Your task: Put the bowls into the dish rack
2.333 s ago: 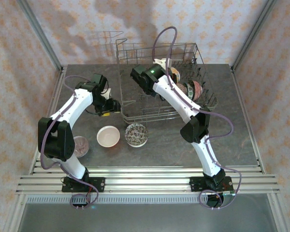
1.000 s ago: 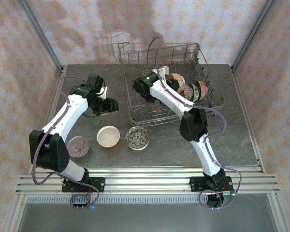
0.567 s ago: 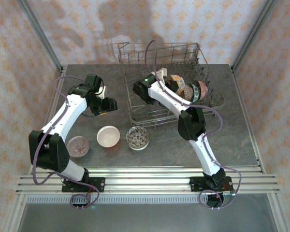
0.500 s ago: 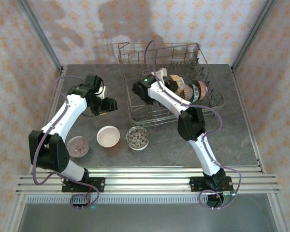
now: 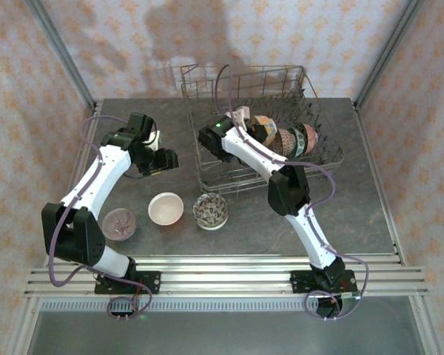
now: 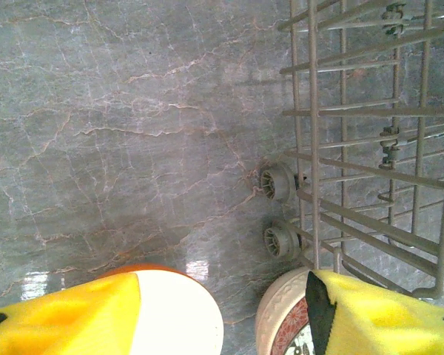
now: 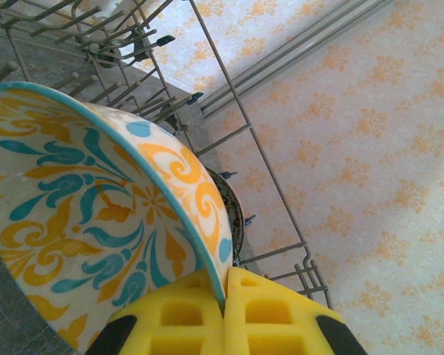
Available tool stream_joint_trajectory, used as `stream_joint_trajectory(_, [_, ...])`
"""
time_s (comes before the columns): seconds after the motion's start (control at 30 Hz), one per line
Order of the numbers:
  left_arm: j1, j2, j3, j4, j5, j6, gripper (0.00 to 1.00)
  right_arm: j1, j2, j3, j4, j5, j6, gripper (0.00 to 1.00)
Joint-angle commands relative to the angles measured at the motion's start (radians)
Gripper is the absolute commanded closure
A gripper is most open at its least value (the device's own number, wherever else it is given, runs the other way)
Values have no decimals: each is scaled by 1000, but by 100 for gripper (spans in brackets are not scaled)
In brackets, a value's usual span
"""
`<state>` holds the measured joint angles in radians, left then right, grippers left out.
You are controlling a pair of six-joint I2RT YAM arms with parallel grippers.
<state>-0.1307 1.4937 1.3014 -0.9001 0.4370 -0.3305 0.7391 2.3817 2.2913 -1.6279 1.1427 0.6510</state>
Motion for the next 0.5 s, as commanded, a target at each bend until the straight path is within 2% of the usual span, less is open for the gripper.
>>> stream_joint_trajectory(0.0, [5,-36,5,-11,-21,19,38,9,18,6,-152,-42,27,100])
stream_joint_trajectory(0.23, [7,-50,-9,-8,-24,15,38,23,-3,-44,-151,-128,61,100])
stream_joint_trajectory(0.47, [7,-55,-16,-3,-21,7,38,32,-6,-46,-151,-159,68,90])
